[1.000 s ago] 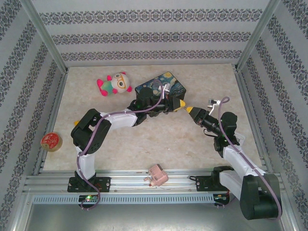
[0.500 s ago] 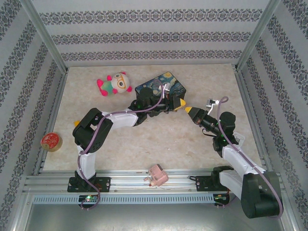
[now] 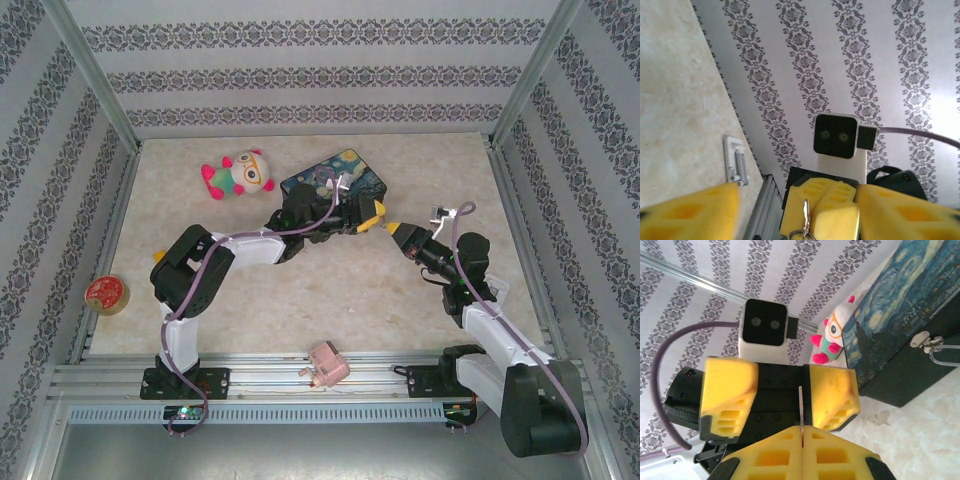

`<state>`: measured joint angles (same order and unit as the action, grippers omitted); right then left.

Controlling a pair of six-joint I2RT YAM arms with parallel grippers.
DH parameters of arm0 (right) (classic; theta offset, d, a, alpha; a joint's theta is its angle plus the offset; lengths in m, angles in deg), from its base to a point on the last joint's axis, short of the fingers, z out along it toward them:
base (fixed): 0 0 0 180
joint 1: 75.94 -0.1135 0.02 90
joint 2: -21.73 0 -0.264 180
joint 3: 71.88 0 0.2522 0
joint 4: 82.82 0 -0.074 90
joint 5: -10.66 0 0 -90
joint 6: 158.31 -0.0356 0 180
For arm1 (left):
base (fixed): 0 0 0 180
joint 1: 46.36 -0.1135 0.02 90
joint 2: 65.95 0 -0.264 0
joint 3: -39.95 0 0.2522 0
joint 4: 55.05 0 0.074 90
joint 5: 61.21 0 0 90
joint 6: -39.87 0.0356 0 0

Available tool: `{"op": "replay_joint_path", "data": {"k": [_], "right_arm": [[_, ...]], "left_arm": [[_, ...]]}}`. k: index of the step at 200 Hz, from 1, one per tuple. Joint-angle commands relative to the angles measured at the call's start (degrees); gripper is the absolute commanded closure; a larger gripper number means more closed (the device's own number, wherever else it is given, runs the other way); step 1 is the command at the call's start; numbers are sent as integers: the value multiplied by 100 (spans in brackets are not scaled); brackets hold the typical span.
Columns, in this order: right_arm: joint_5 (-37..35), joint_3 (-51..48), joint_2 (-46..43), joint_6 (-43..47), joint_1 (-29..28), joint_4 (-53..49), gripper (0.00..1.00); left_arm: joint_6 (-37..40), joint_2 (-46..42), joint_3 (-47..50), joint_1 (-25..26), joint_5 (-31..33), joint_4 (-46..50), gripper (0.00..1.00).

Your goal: Unlock the padlock with the key

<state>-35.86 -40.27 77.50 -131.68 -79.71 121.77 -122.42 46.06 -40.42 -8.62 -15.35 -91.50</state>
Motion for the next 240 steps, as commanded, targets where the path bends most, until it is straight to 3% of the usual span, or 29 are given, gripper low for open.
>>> {"op": "replay_joint_path", "data": {"k": [1, 27, 51, 69, 80, 100, 147, 179, 240], "right_arm": [[2, 73, -225, 448, 143, -777, 100], [-21, 149, -633, 1090, 251, -2200, 100], [-347, 695, -1119, 2236, 375, -4327, 100], [-522, 919, -1411, 2956, 666, -5550, 100], [-526, 974, -1567, 3250, 916, -6042, 100], [-323, 911, -1775, 3539, 1423, -6447, 100], [160, 745, -1577, 3464, 2250, -6317, 100], [154, 747, -1446, 3470, 2457, -6235, 100], [151, 786, -1634, 3315, 2514, -6112, 100]], "left_arm": [[185, -430, 185, -102, 418, 5, 22], [700, -698, 273, -93, 991, 923, 0], [1507, -996, 97, 90, 2165, 2841, 1], [2044, -1039, -347, 489, 3604, 4311, 1], [1985, -908, -643, 741, 4391, 4886, 1], [1768, -445, -1228, 1076, 5252, 5517, 0], [1273, 917, -2961, 1626, 6793, 7278, 3], [403, 1366, -3336, 1623, 6995, 7700, 8], [392, 2343, -4430, 1406, 6832, 7999, 9]]}}
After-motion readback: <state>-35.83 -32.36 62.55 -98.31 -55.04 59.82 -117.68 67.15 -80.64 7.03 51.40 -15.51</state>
